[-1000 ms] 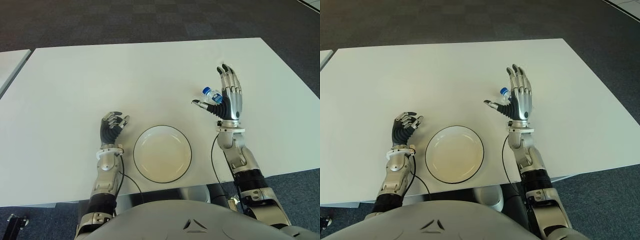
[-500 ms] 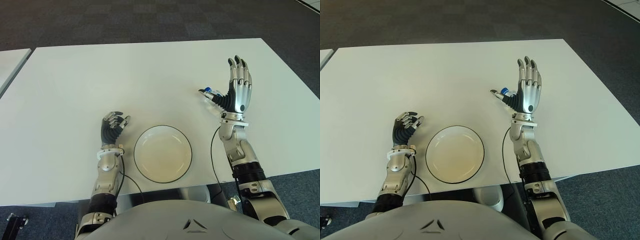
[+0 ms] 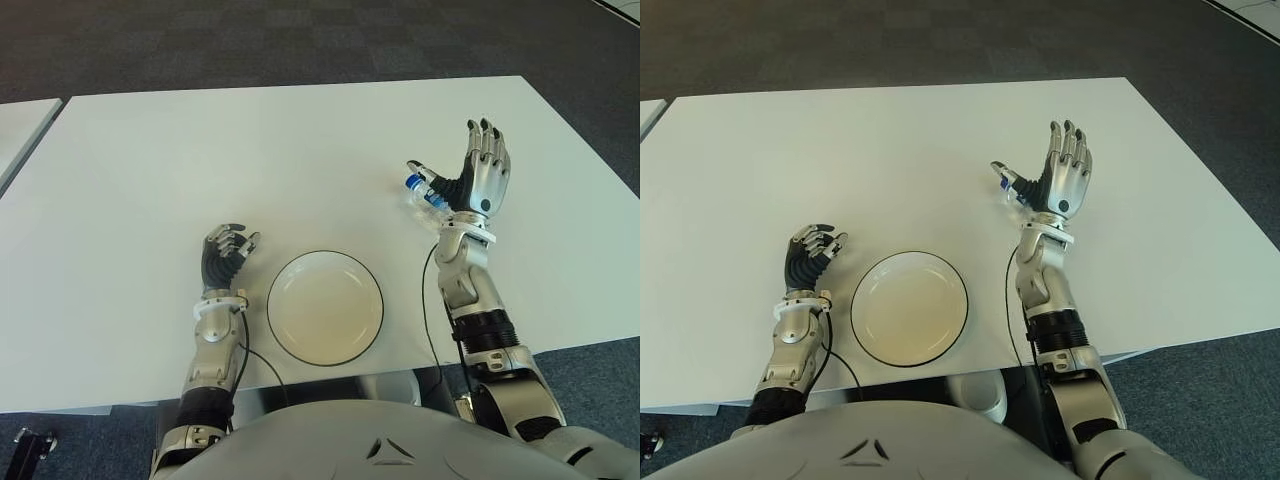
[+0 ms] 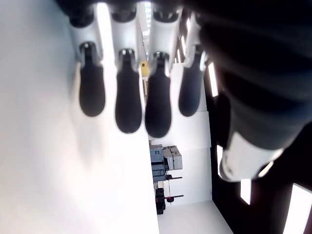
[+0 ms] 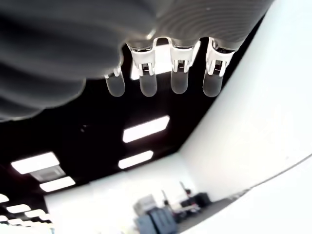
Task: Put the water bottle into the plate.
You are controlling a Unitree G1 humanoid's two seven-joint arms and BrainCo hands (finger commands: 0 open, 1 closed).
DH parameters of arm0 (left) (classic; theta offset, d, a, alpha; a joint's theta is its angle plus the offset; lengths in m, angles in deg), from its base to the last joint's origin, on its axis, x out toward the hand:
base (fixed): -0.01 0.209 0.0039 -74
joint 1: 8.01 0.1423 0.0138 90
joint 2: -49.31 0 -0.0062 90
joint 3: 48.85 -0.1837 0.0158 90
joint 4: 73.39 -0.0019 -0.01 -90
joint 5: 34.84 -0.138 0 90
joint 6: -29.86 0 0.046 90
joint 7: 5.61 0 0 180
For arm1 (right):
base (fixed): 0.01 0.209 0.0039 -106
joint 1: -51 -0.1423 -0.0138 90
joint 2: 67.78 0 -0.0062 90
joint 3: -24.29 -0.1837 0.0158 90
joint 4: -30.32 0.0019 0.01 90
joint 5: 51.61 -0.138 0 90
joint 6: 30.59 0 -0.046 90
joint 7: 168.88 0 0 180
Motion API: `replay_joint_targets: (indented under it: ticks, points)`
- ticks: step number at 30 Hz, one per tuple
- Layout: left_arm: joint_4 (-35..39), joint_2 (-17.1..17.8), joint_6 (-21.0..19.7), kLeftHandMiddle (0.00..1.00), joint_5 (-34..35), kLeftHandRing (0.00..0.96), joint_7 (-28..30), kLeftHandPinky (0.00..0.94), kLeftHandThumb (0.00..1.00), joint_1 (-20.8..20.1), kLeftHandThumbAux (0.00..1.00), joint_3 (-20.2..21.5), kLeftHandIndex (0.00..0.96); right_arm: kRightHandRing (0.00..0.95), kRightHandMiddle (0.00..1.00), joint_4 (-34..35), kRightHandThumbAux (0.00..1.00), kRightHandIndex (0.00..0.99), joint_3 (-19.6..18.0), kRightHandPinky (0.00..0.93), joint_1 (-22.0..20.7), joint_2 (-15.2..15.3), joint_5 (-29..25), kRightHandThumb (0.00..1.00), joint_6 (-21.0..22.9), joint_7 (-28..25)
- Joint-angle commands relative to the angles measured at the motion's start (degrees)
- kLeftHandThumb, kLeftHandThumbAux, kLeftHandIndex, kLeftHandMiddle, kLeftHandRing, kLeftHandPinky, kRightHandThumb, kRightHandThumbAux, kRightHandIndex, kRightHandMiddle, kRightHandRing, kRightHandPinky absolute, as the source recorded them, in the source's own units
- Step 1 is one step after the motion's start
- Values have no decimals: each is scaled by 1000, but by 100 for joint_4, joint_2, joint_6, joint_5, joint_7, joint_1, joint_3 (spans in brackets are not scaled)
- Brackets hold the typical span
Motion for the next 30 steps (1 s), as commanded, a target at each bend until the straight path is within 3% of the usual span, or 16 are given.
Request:
replay_joint_targets:
  ticks: [1,4,10,15,21,30]
  points:
    - [-45,18,-192,622,-44,608,-64,585,707,56,712,8,433,0,0,-266,239,0,233,0,-201,-22,222,640,753,-494]
    - [-65,18,-193,617,-28,604,-57,577,707,49,712,18,433,0,0,-743,216,0,427,0,-393,-1,311,629,1071,-673]
    - [-77,22,-179,610,-19,598,-56,573,707,41,713,32,432,0,0,-1402,183,0,664,0,-646,23,237,601,1302,-763]
    - [-40,31,-182,620,-61,611,-79,592,707,50,713,24,432,0,0,-2424,168,0,735,0,-964,24,-57,591,1126,-704]
    - [-12,28,-217,631,-36,621,-55,596,707,50,713,29,432,0,0,-2828,166,0,862,0,-1117,-21,-247,595,1167,-804]
    - [39,30,-276,616,-89,605,-112,574,706,57,713,31,432,0,0,-4692,215,0,991,0,-1672,-139,-702,633,558,-718]
